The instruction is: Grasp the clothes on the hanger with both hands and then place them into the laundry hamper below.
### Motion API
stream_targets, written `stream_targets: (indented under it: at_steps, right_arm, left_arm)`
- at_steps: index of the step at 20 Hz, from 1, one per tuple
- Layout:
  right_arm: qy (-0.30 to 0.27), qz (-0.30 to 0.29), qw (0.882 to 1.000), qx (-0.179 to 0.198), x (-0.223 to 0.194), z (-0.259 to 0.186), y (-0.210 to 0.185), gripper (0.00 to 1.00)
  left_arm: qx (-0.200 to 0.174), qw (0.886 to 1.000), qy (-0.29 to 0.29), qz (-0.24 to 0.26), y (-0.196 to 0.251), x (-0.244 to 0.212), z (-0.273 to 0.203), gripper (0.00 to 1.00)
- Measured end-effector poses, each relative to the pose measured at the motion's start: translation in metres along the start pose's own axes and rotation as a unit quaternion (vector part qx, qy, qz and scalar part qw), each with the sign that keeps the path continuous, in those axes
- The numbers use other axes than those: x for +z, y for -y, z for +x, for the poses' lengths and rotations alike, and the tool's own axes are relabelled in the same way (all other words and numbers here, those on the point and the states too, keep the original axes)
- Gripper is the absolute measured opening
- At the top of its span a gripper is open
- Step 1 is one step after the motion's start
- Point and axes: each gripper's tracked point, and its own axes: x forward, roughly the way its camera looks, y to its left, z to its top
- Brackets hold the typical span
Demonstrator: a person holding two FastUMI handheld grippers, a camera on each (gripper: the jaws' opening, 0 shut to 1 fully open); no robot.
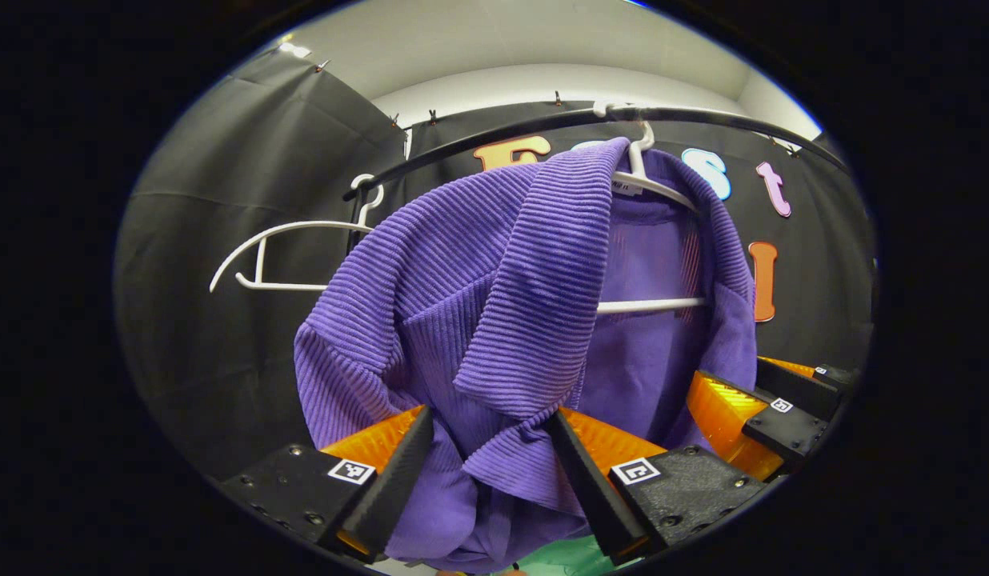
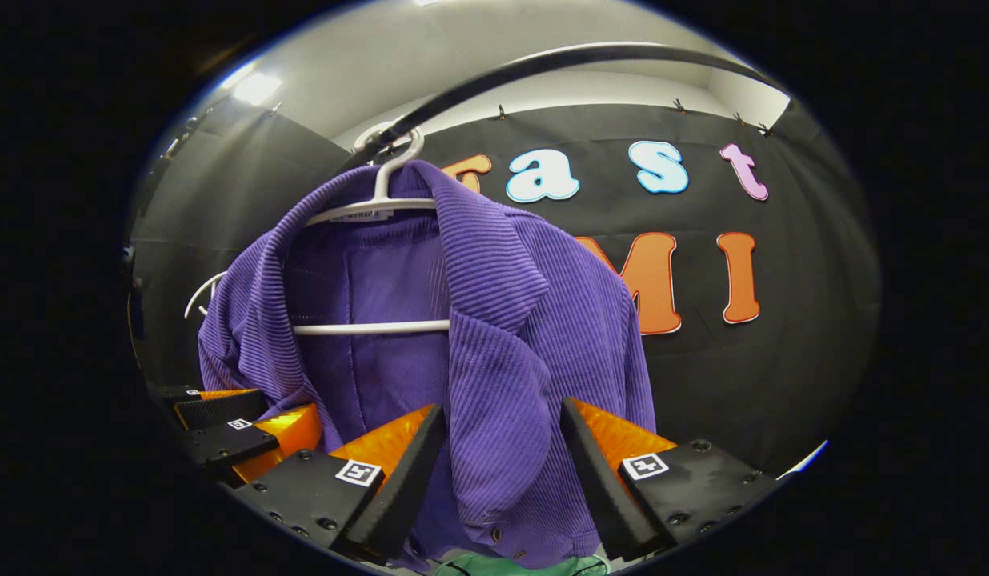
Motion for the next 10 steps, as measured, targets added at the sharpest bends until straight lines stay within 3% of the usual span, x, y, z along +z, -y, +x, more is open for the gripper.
stream_targets:
  at_steps: [1, 2, 4, 9, 10]
  right_arm:
    - [-0.002, 0.002, 1.0, 0.001, -0.002, 0.005, -0.004, 1.0]
    - [-0.003, 0.003, 1.0, 0.001, -0.004, 0.011, -0.006, 0.8]
    - [-0.002, 0.001, 1.0, 0.0, -0.007, 0.02, -0.005, 0.75]
    - [0.005, -0.01, 1.0, -0.011, -0.003, 0.018, 0.01, 0.53]
    - [0.008, -0.01, 1.0, -0.017, 0.0, 0.015, 0.017, 0.4]
  left_arm:
    - [0.001, 1.0, 0.001, 0.003, 0.001, -0.001, 0.003, 0.82]
    - [0.003, 1.0, 0.002, 0.005, 0.002, 0.0, 0.006, 0.73]
    - [-0.005, 1.0, 0.001, 0.007, 0.005, -0.001, 0.011, 0.56]
    - [-0.08, 0.996, -0.018, -0.032, 0.014, -0.01, 0.008, 0.15]
    - [-0.096, 0.994, -0.018, -0.04, 0.015, -0.008, 0.006, 0.1]
